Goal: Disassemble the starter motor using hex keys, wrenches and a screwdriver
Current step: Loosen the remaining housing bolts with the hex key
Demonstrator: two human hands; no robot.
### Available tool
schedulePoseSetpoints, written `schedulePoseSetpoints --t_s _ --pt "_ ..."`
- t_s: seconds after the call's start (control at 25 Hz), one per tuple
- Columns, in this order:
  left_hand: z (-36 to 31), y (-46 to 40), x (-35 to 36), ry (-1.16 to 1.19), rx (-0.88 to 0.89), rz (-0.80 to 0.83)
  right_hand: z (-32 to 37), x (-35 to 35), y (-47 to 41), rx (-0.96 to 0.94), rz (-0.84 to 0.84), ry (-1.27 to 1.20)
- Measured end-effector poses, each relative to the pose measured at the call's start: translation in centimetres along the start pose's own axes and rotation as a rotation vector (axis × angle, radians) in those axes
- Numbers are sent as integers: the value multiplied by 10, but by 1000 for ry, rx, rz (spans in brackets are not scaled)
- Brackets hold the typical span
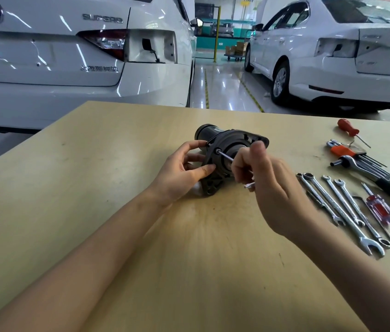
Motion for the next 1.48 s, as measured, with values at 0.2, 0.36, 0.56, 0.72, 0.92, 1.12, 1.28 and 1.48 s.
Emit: schedulePoseSetpoints --t_s 0.2,0.36,0.56,0.72,0.92,1.12,1.28,1.48 --pt "0 1 0 -3 4 -2 0 2 2 -24 -42 16" --pt "3 -1 0 6 -24 12 2 -8 8 -95 -193 -18" --pt "5 -1 0 16 -37 27 3 -10 13 -107 -182 -197" --pt "5 -1 0 13 -29 23 0 -8 7 -17 -120 -461" --pt "5 -1 1 21 -33 26 -6 -4 9 4 -148 -546" --pt "5 -1 2 49 -33 28 -3 -3 15 -154 -108 -168" --pt "6 -2 1 49 -26 33 9 -11 14 -284 -40 228" --pt "7 -3 1 43 -19 31 6 -13 12 -183 1 -137"
Point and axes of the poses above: each hand's wrist, its own y-axis away from the middle knuckle, its own x-axis out of the palm, z = x × y, the point moved 6 cm from there along -y, towards the middle knuckle, and after that the axes turned 11 degrees about -y, right-handed, at the moved point
